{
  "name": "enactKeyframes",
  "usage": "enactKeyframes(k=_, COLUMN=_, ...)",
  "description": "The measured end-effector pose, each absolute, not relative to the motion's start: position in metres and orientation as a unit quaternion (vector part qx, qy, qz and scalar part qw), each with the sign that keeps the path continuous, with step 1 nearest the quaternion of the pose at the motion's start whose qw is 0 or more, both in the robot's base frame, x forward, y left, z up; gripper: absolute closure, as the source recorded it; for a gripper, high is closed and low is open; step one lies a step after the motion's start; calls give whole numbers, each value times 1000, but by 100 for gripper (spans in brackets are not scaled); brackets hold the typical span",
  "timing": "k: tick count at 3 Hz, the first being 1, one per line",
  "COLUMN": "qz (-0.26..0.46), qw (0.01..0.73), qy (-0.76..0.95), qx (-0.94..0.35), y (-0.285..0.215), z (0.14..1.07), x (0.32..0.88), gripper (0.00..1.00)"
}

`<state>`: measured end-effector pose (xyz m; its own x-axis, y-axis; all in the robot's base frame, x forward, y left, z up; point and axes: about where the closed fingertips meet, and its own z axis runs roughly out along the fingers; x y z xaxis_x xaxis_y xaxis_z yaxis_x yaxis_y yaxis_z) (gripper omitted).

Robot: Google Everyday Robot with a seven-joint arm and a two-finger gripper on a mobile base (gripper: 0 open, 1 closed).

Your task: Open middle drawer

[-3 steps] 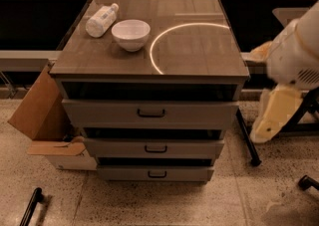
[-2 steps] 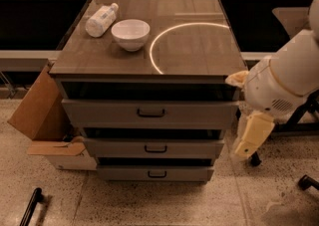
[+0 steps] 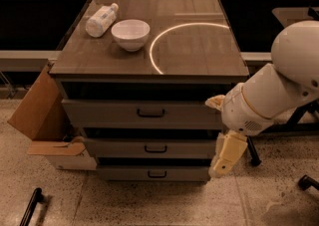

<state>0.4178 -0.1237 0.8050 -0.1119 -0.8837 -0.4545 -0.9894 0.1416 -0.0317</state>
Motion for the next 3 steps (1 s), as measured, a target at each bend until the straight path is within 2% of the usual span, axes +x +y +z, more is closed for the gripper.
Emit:
enactKeyframes(k=1, qz=125, qw=174, qy=734, qx=-645, y=-125, z=768, x=422, gripper=0)
enactKeyframes(k=3, qz=127, qw=151, qy=732, qx=-652, y=-130, z=630, x=438, gripper=0)
